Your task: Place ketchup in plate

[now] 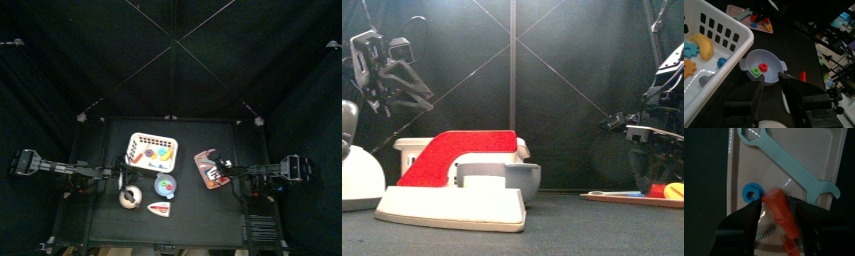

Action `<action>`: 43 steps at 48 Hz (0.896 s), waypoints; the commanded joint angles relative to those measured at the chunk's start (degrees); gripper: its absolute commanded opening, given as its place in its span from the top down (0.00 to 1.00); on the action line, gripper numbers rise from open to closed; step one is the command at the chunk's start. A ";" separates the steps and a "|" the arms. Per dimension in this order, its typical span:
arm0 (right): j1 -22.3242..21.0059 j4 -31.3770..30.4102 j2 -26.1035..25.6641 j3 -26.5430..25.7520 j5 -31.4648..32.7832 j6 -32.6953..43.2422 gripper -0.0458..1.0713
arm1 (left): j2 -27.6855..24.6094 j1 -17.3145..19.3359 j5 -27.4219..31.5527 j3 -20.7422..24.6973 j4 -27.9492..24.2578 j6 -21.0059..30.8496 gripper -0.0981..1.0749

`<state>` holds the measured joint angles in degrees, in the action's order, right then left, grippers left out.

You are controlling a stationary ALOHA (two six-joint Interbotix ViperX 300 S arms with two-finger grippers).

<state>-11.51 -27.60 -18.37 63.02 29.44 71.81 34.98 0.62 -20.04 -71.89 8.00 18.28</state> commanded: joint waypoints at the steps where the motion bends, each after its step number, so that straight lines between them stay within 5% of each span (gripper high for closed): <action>1: 0.18 0.09 -0.88 -0.97 0.00 -0.18 0.21 | 0.00 0.09 -0.62 0.79 -0.09 -0.09 0.30; 43: 0.18 -3.08 -1.85 -4.75 4.31 -0.79 0.21 | 0.00 0.18 -0.62 0.62 0.00 0.00 0.30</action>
<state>-11.07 -29.62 -19.25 59.59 33.75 71.10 34.98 0.70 -20.13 -71.89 8.00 18.37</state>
